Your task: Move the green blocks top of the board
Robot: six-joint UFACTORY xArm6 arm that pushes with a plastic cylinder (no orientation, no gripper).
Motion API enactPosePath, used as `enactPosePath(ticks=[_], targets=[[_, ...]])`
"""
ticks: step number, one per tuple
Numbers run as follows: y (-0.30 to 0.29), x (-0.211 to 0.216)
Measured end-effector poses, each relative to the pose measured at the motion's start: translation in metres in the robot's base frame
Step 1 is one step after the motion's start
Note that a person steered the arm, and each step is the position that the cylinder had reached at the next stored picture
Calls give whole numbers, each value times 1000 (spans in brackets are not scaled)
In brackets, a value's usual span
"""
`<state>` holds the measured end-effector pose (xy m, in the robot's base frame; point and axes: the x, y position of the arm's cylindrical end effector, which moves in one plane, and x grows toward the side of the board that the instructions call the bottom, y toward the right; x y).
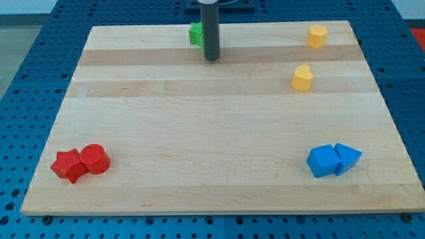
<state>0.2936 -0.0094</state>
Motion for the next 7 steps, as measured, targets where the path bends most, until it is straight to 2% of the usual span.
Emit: enactPosePath(ticks=[1,2,3,4,7], targets=[[20,-3],[-12,28],[-82,30],[-99,9],[-15,2]])
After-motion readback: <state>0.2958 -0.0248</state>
